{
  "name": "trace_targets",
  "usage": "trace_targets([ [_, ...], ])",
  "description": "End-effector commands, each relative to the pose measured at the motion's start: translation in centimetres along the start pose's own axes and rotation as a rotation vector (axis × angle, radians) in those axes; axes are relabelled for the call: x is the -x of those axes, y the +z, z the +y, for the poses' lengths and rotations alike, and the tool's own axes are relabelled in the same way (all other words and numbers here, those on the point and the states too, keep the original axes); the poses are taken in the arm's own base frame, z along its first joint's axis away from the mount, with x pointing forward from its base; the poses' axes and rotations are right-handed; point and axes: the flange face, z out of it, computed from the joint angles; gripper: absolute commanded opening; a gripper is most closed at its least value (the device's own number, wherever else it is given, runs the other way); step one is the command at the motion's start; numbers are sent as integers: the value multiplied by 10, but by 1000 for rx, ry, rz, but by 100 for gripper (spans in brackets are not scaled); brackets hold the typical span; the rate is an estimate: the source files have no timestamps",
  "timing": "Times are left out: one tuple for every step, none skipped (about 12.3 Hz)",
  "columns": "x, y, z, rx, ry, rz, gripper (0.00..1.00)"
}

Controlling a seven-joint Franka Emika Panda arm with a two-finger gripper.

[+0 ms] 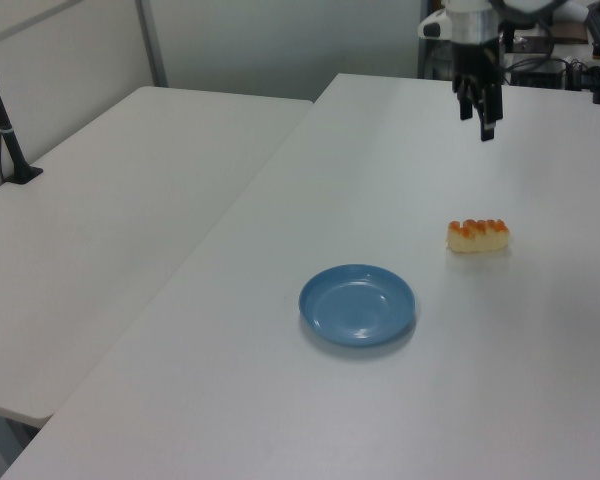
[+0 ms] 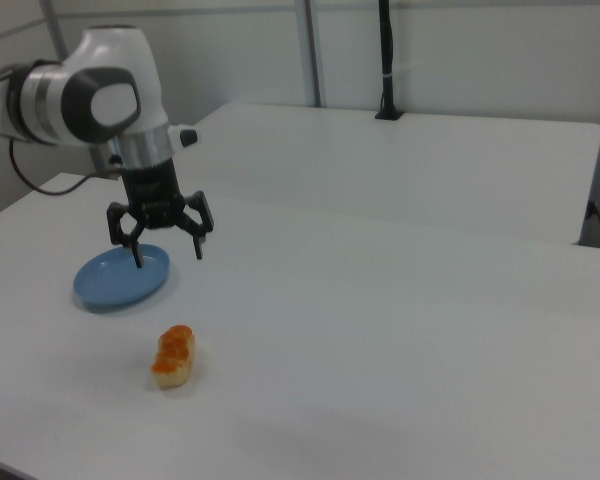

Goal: Put the bread on a plate
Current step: 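Move the open gripper over the bread roll and lower onto it, then close the gripper around the bread roll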

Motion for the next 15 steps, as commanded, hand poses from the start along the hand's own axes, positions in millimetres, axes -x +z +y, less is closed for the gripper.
trace_targets([
  [16,37,-19,3,-33,47,99],
  [17,52,-22,5,-33,51,99],
  [16,65,-25,5,-30,51,99],
  [12,78,-35,6,-15,55,99],
  [7,92,-48,16,31,76,99],
  [3,107,-57,24,71,97,99],
  [-3,115,-67,27,97,109,99],
  [-7,123,-68,22,105,103,99],
  [-10,129,-66,16,126,96,99],
  [-14,135,-65,19,139,107,99],
  [-17,142,-63,19,168,114,99],
  [-20,150,-62,15,196,112,100],
  [-21,153,-62,14,214,115,99],
  [-21,158,-62,10,217,106,99],
  [-22,163,-62,6,217,97,99],
])
